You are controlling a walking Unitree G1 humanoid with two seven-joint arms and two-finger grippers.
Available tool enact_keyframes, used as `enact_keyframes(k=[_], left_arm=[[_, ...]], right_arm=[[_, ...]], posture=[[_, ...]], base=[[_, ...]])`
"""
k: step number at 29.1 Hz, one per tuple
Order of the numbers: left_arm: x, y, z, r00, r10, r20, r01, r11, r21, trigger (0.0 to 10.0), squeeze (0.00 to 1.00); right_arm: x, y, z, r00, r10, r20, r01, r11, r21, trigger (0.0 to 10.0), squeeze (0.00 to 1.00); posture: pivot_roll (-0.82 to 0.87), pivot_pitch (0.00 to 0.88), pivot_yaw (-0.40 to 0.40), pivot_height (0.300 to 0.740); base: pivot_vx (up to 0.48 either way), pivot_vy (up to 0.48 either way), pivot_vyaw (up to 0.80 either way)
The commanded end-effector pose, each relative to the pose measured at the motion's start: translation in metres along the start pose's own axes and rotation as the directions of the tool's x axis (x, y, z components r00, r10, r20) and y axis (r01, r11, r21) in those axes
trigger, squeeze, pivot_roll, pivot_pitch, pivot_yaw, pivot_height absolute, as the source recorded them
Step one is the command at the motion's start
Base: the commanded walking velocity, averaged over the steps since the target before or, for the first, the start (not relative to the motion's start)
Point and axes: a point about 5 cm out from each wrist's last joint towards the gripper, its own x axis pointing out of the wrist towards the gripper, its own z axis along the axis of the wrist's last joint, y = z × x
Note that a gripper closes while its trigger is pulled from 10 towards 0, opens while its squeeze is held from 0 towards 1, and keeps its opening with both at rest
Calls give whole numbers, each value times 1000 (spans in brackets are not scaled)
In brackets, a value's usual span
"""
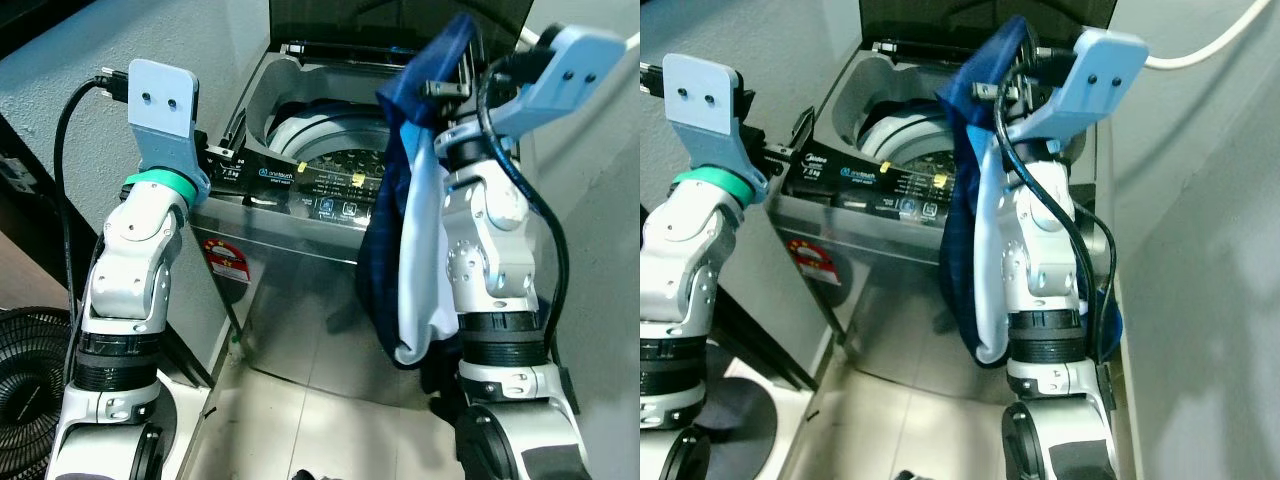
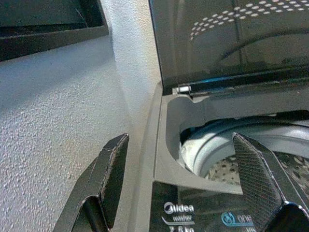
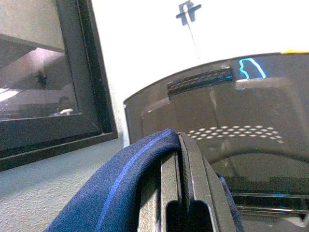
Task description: Clothes washing
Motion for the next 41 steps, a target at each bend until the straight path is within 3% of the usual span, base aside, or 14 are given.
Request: enact_keyframes(k=[1,14,35,41], left_arm=[[-2,-1,-1,1000,2,3,-2,1000,2,10000,0],[-1,-4,0,1000,1,13,-1,1000,10,10000,0],[-1,-4,-3,1000,0,6,-1,1000,13,10000,0],[-1,-4,-3,1000,2,6,-2,1000,13,10000,0]], right_arm=[[2,5,6,999,21,33,-22,1000,17,10000,0],[-8,-2,-19,995,-26,-100,26,1000,-7,10000,0],[-7,-3,-18,995,-28,-95,26,999,-22,10000,0],[-7,-1,-17,996,-14,-83,12,1000,-26,10000,0]], posture=[[84,0,68,740],[80,0,65,740],[80,0,65,740],[80,0,64,740]], base=[[0,0,-800],[0,0,-438],[0,0,-800],[0,0,0]])
